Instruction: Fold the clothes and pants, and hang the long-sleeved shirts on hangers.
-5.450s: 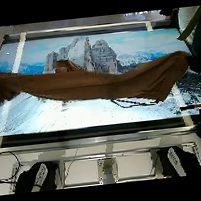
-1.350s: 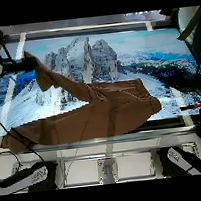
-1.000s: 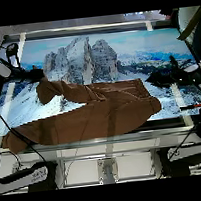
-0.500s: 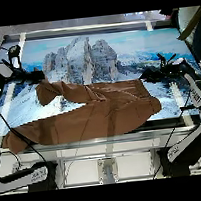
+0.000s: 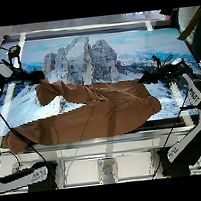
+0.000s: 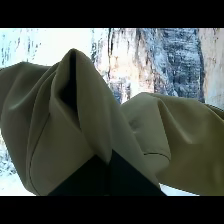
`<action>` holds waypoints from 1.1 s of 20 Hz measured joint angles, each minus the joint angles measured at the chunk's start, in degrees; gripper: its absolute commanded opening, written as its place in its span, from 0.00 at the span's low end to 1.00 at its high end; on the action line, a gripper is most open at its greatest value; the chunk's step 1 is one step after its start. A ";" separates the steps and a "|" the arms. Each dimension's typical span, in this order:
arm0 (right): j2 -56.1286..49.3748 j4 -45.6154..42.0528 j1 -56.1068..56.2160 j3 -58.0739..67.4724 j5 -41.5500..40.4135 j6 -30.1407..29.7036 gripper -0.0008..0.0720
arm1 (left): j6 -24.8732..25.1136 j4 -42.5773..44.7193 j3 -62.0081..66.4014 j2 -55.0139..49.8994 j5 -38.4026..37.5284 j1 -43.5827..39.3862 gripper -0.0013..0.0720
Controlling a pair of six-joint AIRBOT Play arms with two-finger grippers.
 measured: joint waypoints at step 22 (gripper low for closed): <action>9.97 -15.08 -7.91 18.80 3.69 17.59 0.19 | -0.35 16.98 3.65 -8.35 -4.35 -5.60 0.11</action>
